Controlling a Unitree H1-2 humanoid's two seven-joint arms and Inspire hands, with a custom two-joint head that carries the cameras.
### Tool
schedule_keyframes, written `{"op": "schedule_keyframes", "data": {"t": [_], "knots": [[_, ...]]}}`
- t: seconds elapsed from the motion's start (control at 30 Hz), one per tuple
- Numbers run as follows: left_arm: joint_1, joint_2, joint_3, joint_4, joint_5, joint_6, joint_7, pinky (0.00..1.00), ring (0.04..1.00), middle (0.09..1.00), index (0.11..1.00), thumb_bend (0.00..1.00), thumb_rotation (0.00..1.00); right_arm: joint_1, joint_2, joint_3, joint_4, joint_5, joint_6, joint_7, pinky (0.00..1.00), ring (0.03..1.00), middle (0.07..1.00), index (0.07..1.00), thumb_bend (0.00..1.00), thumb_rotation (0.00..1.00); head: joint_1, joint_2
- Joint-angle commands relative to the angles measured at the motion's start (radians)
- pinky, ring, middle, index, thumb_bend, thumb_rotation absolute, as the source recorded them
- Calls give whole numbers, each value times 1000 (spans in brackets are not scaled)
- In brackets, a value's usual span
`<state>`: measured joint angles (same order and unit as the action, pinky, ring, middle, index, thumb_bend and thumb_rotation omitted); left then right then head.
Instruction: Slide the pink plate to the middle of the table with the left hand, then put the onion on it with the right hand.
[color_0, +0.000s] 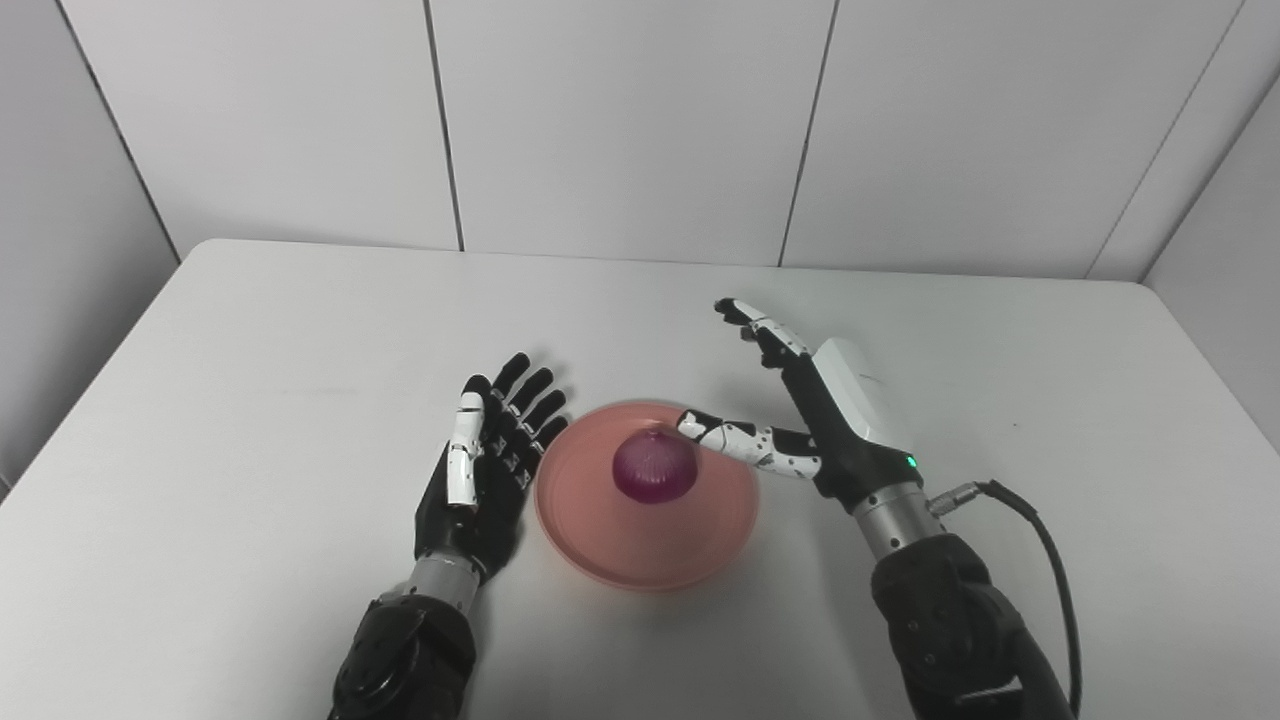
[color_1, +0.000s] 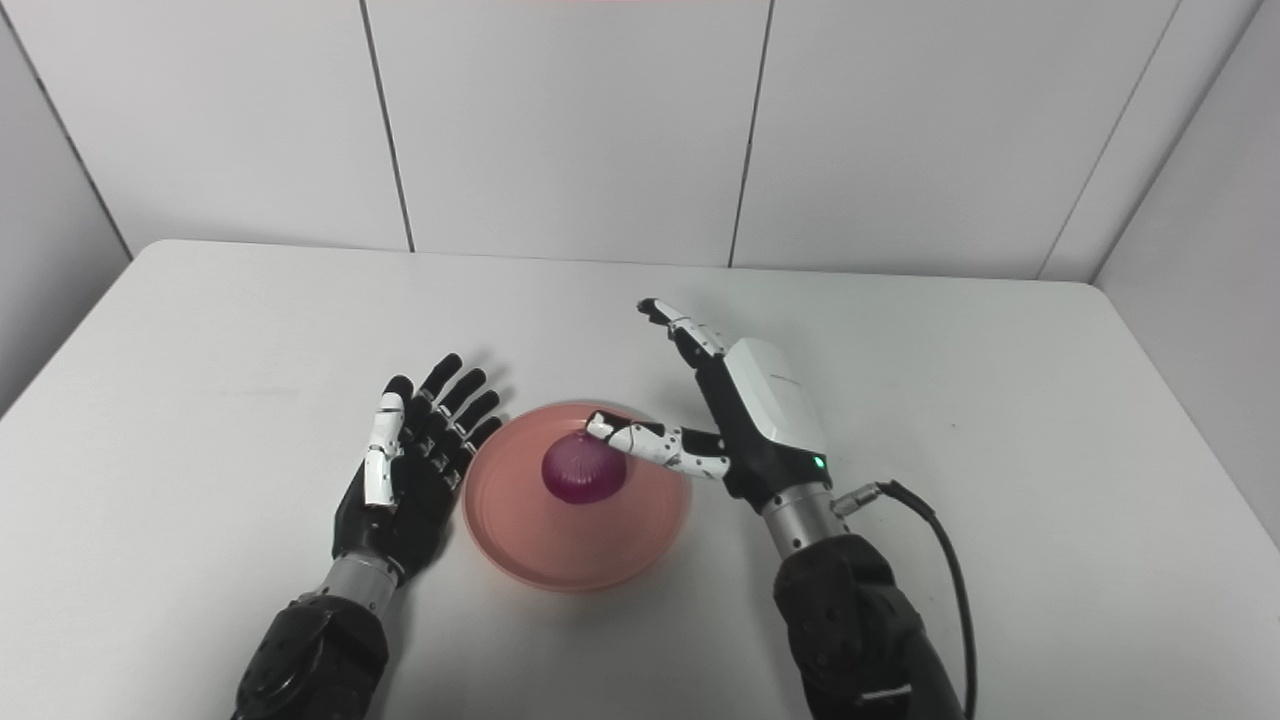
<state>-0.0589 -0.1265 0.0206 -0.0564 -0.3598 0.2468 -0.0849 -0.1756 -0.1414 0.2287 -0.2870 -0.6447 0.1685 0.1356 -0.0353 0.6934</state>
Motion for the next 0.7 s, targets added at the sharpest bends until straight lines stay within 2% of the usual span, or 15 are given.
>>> {"op": "schedule_keyframes", "data": {"t": [0.0,0.1,0.17,0.27,0.47,0.57,0.67], "knots": [[-4,-4,2,7,4,0,4,912,901,912,900,430,1000,-14,19,-37,-33,41,-10,-39,763,845,878,873,667,994,-3,1],[-4,-1,2,6,5,0,2,913,901,913,900,432,1000,14,36,-70,-31,70,-6,-57,775,851,881,868,611,1000,-4,1],[-4,3,2,4,5,0,-1,912,902,915,902,432,1000,31,47,-93,-25,107,-14,-68,747,842,885,872,563,1000,-7,1],[-4,5,4,3,2,1,-4,916,905,919,905,431,1000,54,66,-121,-19,155,-12,-83,785,854,881,876,567,1000,-14,2],[-6,5,11,6,0,2,-4,915,904,914,899,423,1000,86,84,-152,1,206,-32,-121,830,873,881,875,496,1000,-18,3],[-7,7,13,5,-5,4,-8,915,908,920,904,422,1000,98,98,-170,10,262,-30,-126,846,895,894,888,436,1000,-19,3],[-8,10,12,9,-1,0,-10,907,907,921,906,425,1000,107,113,-184,20,318,-36,-132,831,898,899,886,316,1000,-17,2]]}}
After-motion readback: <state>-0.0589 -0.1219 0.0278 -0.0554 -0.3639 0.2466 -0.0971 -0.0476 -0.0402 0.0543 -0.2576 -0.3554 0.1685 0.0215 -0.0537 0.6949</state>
